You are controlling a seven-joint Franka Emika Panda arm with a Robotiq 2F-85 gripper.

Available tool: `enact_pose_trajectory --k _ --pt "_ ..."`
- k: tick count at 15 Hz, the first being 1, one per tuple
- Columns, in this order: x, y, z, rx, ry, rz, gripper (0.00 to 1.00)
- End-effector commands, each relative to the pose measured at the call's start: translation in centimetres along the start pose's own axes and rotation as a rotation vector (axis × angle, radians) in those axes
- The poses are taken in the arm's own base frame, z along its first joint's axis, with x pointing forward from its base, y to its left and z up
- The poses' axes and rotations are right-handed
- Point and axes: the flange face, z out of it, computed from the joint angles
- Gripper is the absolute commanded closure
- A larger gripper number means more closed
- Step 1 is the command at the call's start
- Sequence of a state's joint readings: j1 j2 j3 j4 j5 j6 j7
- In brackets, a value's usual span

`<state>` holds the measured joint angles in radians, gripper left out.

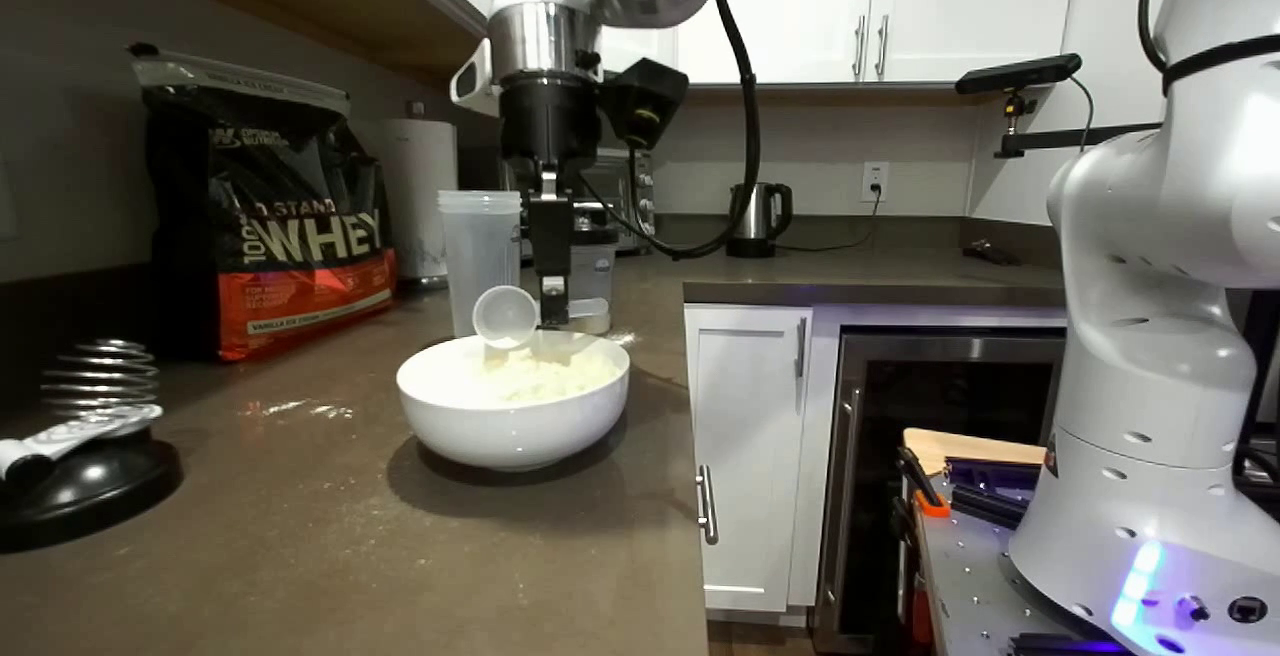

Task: Get one scoop of the contents in the white bowl and put in the open clear cup

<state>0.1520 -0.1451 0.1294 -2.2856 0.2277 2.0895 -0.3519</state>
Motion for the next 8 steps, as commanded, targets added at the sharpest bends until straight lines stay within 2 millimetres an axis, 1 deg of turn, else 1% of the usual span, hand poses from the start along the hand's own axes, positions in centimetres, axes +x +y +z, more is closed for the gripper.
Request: enact_pose_trajectory --k 1,3,8 --pt "-0.65 -1.36 0.35 -0.102 0.044 -0.007 0.98" --pt "-0.56 -1.65 0.57 -0.141 0.048 -0.016 0.98" --pt "-0.45 -1.93 0.29 -0.221 0.052 -0.032 0.98"
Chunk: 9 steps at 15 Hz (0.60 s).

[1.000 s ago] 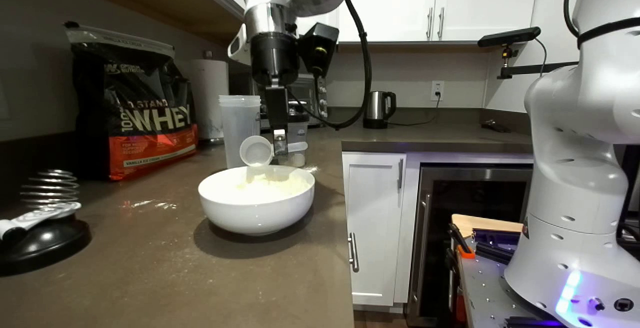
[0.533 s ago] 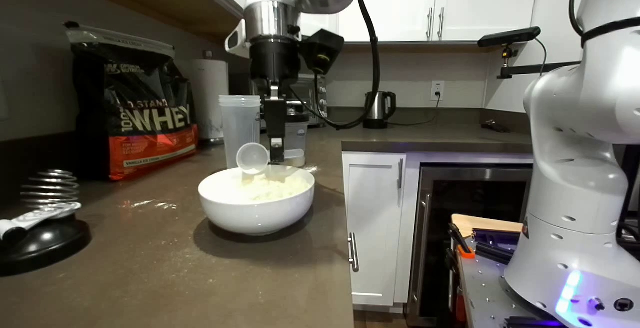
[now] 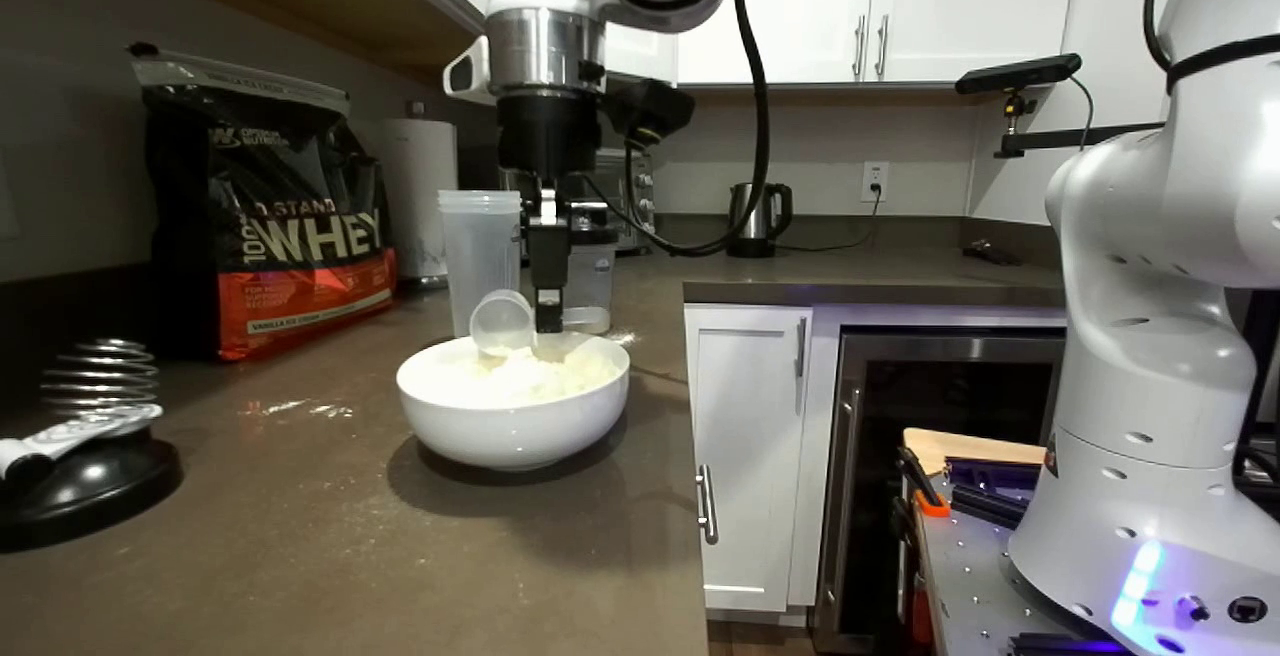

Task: Get one scoop of the contents in the white bowl and put in the open clear cup

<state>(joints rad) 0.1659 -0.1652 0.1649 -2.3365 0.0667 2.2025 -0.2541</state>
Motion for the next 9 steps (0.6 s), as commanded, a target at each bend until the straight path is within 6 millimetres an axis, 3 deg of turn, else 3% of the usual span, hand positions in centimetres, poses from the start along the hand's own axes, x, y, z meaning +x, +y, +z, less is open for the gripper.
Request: enact_pose_trajectory --k 1,9 --pt "-0.45 -0.44 -0.53 -0.069 0.021 0.003 0.98" --pt "-0.44 -1.12 0.05 -0.126 0.024 -0.016 0.98"
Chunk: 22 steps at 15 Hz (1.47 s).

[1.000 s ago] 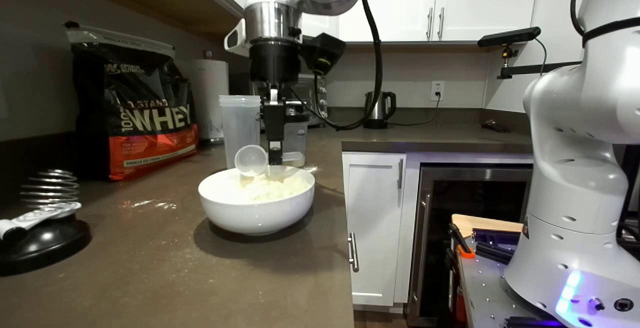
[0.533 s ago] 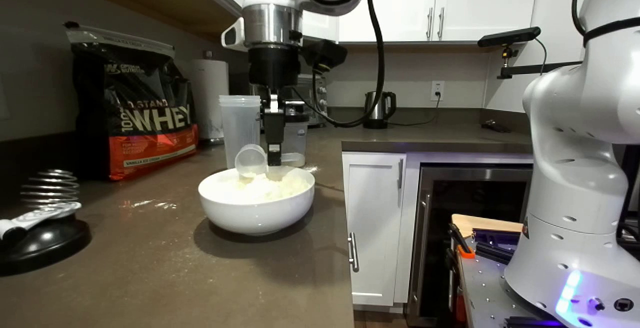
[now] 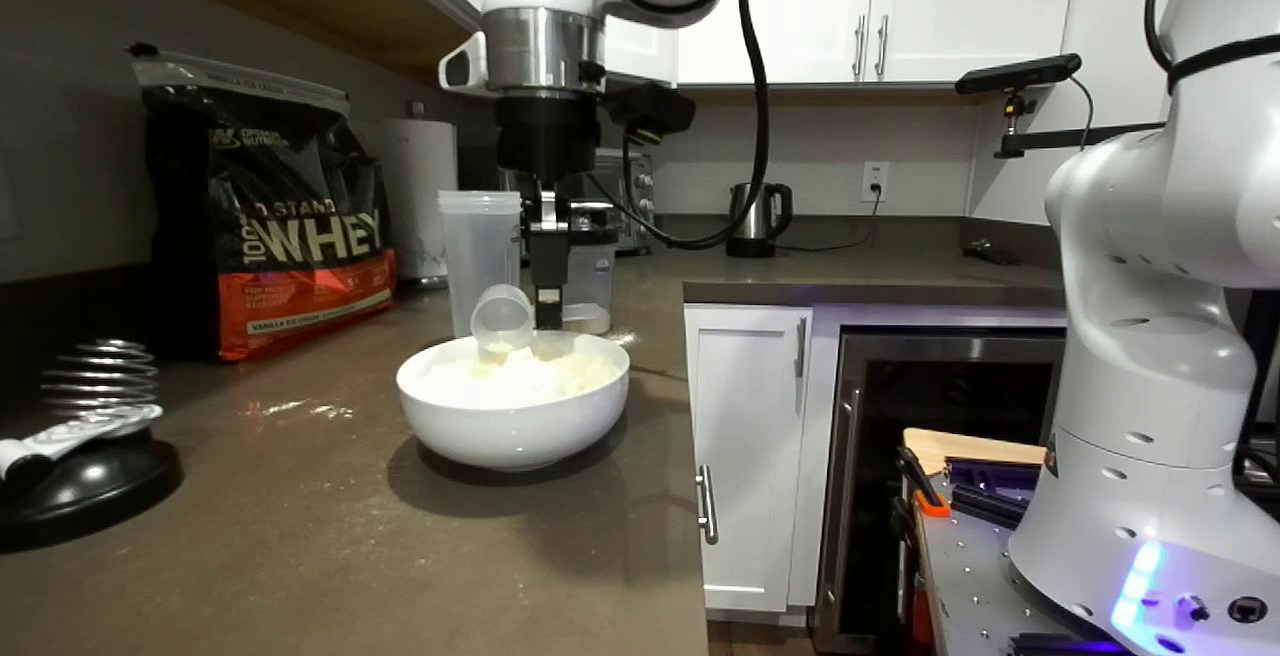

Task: Get one scoop of the contents in the white bowl and put in the open clear cup

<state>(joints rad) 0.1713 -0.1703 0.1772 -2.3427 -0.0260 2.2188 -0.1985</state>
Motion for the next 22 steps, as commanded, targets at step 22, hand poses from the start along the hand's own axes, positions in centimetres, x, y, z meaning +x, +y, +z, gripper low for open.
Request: enact_pose_trajectory --k 22 --pt "-0.4 -1.2 1.8 -0.207 0.088 -0.086 0.98"
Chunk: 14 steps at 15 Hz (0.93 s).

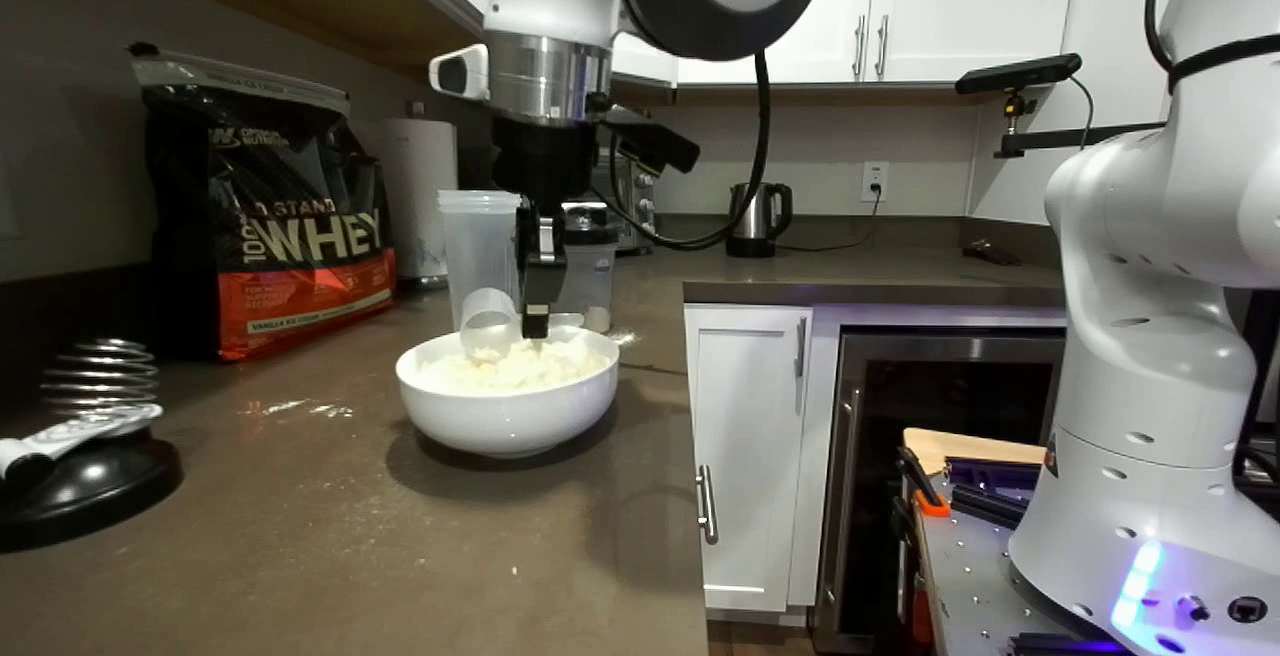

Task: Get one scoop of the contents in the white bowl and put in the open clear cup

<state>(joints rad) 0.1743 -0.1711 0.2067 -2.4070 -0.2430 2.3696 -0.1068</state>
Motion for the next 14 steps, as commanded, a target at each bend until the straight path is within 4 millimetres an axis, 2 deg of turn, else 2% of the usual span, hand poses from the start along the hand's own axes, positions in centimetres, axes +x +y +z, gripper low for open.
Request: enact_pose_trajectory --k 1,14 --pt "-0.6 0.1 0.5 -0.046 0.026 0.002 0.98" --pt "-1.6 -2.0 1.5 -0.023 -0.013 -0.032 0.98"
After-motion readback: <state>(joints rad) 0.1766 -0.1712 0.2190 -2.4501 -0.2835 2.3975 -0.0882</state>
